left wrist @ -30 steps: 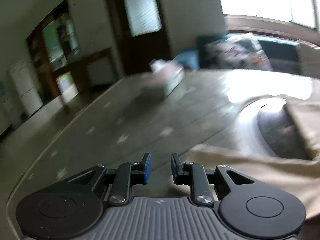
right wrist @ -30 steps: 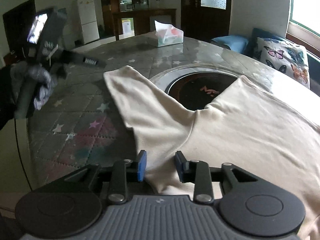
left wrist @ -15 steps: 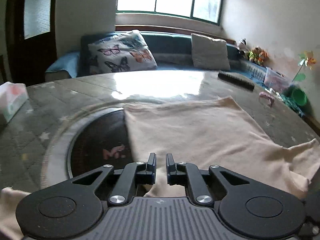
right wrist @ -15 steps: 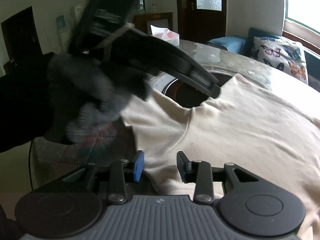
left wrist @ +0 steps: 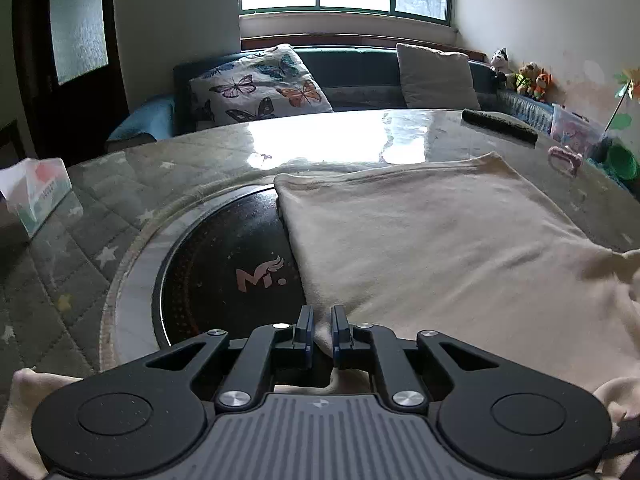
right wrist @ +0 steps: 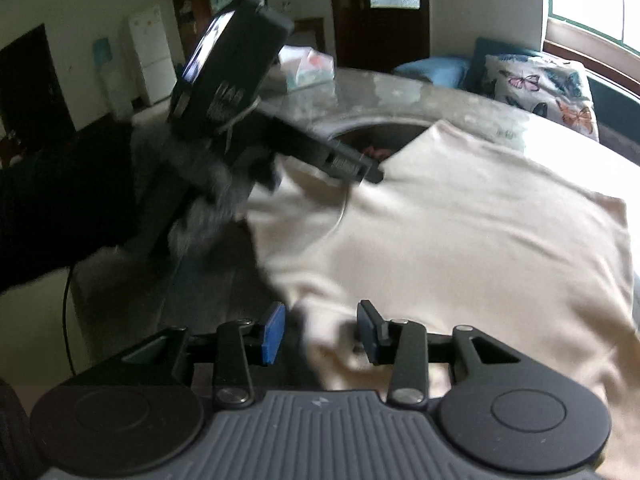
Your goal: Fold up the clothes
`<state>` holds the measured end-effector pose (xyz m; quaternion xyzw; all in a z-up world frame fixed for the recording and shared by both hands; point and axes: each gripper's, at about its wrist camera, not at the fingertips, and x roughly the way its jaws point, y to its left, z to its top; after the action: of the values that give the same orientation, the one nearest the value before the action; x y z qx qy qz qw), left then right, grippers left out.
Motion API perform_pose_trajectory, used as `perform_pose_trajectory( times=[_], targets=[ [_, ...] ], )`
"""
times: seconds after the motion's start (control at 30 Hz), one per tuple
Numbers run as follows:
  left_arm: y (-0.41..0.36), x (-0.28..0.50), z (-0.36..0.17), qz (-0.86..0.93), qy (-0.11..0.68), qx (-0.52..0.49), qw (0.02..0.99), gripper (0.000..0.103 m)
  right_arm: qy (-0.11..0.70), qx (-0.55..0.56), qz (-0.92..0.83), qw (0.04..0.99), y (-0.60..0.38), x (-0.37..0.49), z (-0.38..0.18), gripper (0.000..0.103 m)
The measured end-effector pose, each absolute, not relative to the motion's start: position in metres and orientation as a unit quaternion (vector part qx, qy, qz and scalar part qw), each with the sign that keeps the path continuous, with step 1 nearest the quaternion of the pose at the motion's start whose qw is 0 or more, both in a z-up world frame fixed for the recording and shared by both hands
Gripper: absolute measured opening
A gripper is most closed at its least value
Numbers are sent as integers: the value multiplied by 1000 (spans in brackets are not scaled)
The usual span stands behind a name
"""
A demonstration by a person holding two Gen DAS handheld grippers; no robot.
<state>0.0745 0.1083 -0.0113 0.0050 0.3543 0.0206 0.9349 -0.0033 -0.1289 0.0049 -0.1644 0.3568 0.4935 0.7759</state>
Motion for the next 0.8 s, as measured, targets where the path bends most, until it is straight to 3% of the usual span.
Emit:
perform_pose_trajectory(
  times=[0.27,0.33,0.43,0.7,0.77,0.8],
  targets=[
    [83,51,0,-12,335,27,942,12,317,-180,498,787,-121,-15,13,41],
    [77,44,-4,-20,333,39,942,12,322,-195,496,783,-113,-15,6,35],
    [75,38,-13,-20,331,55,942,13,321,-218,487,783,-110,-19,0,16],
    [70,35,-15,-14,324,81,943,14,316,-211,487,786,-130,-30,5,19],
    [68,35,-10,-14,319,78,945,24,320,-184,481,795,-143,-28,13,20],
    [66,35,-6,-14,315,76,946,41,321,-171,477,800,-152,-26,16,21]
  ],
)
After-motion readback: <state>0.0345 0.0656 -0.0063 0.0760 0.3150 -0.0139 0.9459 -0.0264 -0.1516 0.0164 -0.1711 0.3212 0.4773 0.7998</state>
